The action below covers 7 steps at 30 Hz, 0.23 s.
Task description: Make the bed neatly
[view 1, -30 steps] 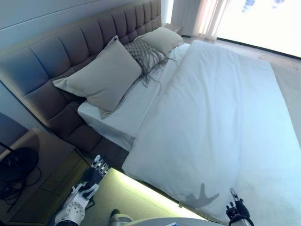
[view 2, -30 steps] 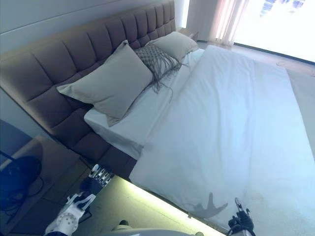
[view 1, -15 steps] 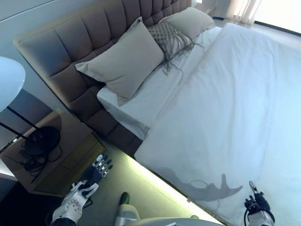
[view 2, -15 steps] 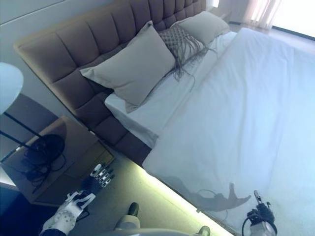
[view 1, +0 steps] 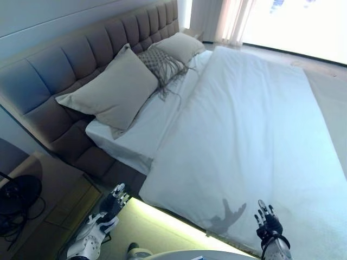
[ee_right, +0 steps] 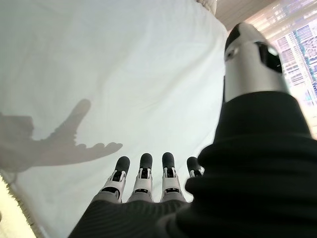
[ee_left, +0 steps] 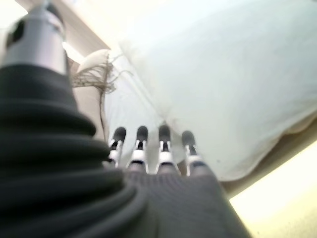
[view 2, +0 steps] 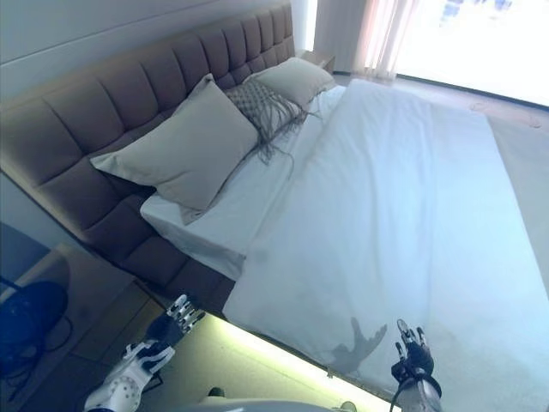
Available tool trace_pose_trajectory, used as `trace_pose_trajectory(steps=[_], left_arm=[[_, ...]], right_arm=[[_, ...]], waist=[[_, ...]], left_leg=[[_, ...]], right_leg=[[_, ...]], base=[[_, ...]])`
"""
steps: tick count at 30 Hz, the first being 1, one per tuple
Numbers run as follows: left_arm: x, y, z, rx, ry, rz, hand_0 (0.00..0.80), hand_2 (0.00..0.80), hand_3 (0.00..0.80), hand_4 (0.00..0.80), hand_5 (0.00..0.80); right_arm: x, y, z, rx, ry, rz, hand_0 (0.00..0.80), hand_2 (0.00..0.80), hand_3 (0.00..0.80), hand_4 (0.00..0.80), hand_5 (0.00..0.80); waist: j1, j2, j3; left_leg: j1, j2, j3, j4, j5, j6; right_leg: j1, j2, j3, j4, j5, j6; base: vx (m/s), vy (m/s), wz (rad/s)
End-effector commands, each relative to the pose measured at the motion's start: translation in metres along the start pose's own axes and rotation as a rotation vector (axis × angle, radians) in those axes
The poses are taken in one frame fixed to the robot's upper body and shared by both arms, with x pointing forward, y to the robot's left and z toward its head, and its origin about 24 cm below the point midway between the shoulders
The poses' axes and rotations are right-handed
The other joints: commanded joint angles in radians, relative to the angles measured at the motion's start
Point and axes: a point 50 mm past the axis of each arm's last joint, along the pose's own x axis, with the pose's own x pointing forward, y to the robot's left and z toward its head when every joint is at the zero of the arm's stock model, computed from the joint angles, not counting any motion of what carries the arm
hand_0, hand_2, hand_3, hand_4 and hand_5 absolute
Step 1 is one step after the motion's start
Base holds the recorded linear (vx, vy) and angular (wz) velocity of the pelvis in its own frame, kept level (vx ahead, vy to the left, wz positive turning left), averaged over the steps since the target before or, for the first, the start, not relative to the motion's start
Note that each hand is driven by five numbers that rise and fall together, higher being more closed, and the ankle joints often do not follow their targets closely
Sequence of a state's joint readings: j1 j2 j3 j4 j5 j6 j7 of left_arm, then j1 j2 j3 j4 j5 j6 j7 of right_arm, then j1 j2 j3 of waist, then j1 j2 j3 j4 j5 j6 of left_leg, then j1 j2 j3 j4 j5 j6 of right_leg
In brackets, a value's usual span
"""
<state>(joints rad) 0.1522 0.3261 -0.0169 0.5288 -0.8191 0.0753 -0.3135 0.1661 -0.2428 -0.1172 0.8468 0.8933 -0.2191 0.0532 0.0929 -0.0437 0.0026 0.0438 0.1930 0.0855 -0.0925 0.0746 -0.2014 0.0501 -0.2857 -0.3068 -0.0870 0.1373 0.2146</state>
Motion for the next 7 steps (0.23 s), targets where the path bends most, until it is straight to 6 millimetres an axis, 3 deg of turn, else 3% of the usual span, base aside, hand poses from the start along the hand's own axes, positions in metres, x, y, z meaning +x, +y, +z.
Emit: trace_pose_trajectory(steps=[1, 7], left_arm=[[0.0060, -0.0073, 0.0238, 0.011, -0.115, -0.031, 0.000, 0.000, 0.000, 0.000, 0.000], [0.0054, -0.0064, 0.0235, 0.004, -0.105, -0.018, 0.000, 0.000, 0.000, 0.000, 0.000]], right_arm=[[0.0082, 0.0167, 0.0290, 0.020, -0.127, 0.055, 0.000, 0.000, 0.000, 0.000, 0.000], [0.0083, 0.0199, 0.0286, 0.031, -0.122, 0.065, 0.000, 0.000, 0.000, 0.000, 0.000]], waist=[[0.006, 0.008, -0.012], [0.008, 0.010, -0.015]], left_leg=[[-0.014, -0.022, 0.029, 0.015, 0.012, 0.091], [-0.017, -0.023, 0.027, 0.016, 0.012, 0.090]], right_leg=[[0.016, -0.027, 0.005, 0.055, 0.000, 0.028], [0.018, -0.026, 0.002, 0.052, -0.002, 0.027]], base=[[0.000, 0.000, 0.00], [0.000, 0.000, 0.00]])
